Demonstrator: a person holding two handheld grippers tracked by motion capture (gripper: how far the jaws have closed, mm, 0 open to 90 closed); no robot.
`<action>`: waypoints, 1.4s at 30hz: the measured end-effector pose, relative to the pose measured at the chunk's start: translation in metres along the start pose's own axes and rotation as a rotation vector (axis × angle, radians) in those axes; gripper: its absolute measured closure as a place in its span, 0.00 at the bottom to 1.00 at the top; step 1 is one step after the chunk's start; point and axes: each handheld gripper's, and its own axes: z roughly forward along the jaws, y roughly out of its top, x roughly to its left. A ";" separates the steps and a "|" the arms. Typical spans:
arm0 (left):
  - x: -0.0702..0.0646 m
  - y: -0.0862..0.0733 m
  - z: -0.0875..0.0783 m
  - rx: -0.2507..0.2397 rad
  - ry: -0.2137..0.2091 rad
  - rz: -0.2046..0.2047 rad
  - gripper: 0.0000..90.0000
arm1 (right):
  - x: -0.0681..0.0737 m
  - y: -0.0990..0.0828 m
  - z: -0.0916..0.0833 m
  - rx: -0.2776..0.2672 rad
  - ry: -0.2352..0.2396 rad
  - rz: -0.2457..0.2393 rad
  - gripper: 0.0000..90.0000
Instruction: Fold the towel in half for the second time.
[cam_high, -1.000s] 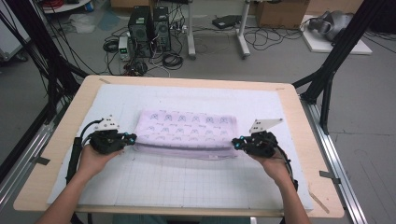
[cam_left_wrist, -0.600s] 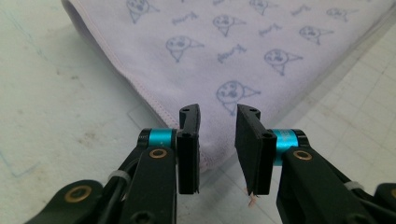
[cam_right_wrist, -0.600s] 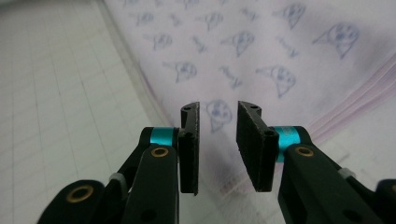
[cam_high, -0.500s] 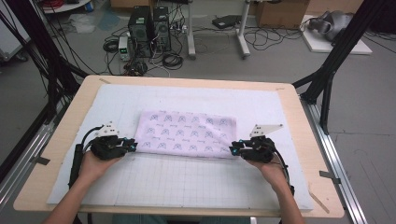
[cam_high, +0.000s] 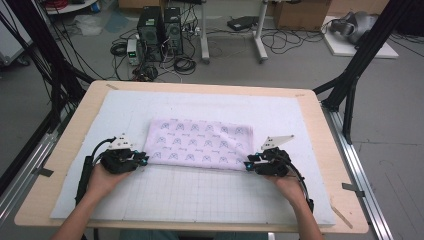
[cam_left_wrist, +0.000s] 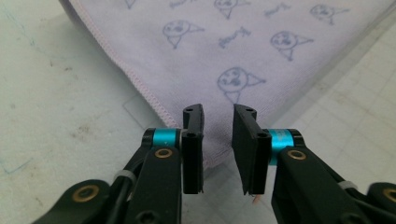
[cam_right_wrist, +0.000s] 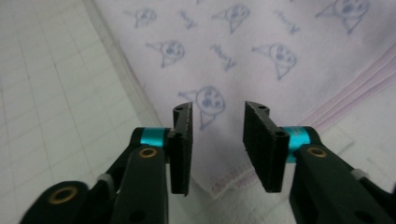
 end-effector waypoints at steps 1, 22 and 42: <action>0.000 0.000 -0.001 -0.011 0.003 -0.010 0.77 | 0.000 0.001 -0.002 -0.019 -0.003 0.009 0.64; -0.022 0.005 -0.024 -0.079 0.004 -0.020 0.39 | 0.025 0.013 -0.015 -0.137 -0.049 0.044 0.25; -0.033 -0.010 -0.041 -0.102 0.027 -0.031 0.30 | 0.029 0.001 -0.038 -0.157 -0.076 0.053 0.19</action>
